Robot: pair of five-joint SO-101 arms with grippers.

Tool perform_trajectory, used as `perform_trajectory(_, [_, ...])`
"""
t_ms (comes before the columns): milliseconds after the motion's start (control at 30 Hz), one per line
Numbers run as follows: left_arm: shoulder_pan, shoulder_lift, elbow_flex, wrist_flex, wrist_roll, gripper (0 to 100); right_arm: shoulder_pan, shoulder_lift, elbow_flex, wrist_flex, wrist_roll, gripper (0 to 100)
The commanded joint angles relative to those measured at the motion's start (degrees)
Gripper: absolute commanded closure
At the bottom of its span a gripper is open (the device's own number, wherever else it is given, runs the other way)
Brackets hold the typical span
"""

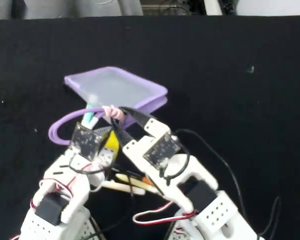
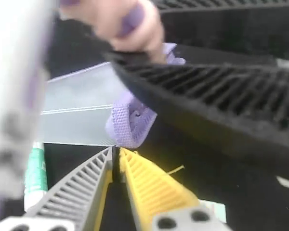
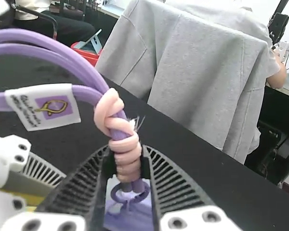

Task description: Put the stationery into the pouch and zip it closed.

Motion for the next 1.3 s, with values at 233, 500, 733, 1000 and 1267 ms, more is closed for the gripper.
perform_trajectory(233, [6.2,-0.53,-0.75,-1.32,0.0,79,0.44,-1.01,-0.31,-0.18,0.62,98.8])
perform_trajectory(500, [0.48,-0.53,-3.38,-2.64,0.0,85,0.44,-1.01,-0.22,0.0,0.62,98.8])
perform_trajectory(733, [-3.47,-0.53,1.45,-12.92,0.0,86,0.44,-1.01,-0.13,0.09,0.62,98.8])
perform_trajectory(1000, [-3.74,-0.53,4.97,-16.79,-0.09,86,0.44,-1.54,0.75,0.09,0.62,98.8])
perform_trajectory(1267, [-7.96,-0.44,5.85,-16.44,0.0,86,0.44,-1.54,0.75,0.09,0.62,98.8])
